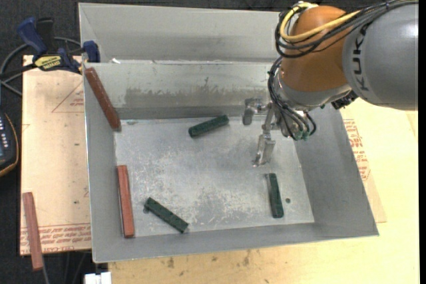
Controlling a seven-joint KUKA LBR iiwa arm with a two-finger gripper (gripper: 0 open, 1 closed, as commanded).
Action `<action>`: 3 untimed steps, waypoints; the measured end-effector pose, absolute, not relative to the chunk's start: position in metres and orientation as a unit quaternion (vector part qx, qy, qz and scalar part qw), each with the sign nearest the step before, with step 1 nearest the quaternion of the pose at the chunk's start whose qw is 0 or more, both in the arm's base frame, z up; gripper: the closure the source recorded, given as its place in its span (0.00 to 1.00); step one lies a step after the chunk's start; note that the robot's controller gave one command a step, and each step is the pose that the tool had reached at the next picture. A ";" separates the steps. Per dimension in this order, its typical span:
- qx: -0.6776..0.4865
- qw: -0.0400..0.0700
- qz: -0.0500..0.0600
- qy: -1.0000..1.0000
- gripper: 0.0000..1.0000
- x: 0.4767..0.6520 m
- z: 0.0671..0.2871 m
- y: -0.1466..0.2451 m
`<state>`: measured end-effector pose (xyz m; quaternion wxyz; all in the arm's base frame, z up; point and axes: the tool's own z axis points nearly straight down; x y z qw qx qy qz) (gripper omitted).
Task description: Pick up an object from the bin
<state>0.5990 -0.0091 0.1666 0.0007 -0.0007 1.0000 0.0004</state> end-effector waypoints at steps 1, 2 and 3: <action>0.125 0.001 0.001 0.992 0.00 0.652 0.077 0.046; 0.125 0.003 0.001 0.992 1.00 0.653 0.080 0.045; -0.040 0.003 0.000 0.999 1.00 0.641 0.142 0.044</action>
Offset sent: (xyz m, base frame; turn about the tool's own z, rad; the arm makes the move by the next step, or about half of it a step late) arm 0.0524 0.0529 -0.0880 0.2545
